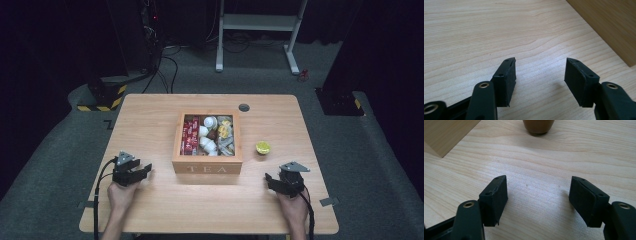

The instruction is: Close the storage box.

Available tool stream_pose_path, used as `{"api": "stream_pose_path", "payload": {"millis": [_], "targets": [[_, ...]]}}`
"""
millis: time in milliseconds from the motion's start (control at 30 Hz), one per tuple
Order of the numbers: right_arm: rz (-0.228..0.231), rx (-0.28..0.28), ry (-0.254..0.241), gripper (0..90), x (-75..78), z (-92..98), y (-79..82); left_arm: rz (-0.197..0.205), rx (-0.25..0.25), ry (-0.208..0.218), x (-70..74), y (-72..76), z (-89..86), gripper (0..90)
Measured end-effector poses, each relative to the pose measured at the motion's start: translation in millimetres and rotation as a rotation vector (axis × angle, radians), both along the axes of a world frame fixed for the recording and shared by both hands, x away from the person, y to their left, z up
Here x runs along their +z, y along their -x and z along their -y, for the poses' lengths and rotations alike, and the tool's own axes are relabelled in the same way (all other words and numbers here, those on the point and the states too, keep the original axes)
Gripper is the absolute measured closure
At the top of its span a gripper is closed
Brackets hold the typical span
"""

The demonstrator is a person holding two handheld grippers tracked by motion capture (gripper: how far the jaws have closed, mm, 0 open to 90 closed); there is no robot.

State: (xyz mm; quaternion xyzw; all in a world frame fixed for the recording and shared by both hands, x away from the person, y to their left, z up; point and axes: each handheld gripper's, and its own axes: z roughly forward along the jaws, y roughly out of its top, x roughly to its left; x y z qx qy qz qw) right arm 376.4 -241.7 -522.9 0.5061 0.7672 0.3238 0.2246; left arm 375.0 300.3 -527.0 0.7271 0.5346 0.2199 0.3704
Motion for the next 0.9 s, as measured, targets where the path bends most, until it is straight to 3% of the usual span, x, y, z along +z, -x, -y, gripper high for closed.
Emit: {"api": "stream_pose_path", "payload": {"millis": [133, 433, 600, 900], "targets": [[-0.001, 0.0, -0.001, 31.0, 0.0, 0.0, 0.0, -0.005, -0.002, -0.014, -0.8, -0.8, -0.1, 42.1], [-0.001, 0.0, -0.001, 31.0, 0.0, 0.0, 0.0, -0.012, -0.004, -0.005, -1.1, -1.3, 2.5, 38.6], [-0.001, 0.0, -0.001, 31.0, 0.0, 0.0, 0.0, -0.011, -0.044, -0.085, -1.7, -1.5, 13.4, 28.0], [-0.001, 0.0, -0.002, 30.9, 0.0, 0.1, -0.1, -0.012, -0.042, -0.083, -1.7, -1.6, 14.5, 26.7]]}}
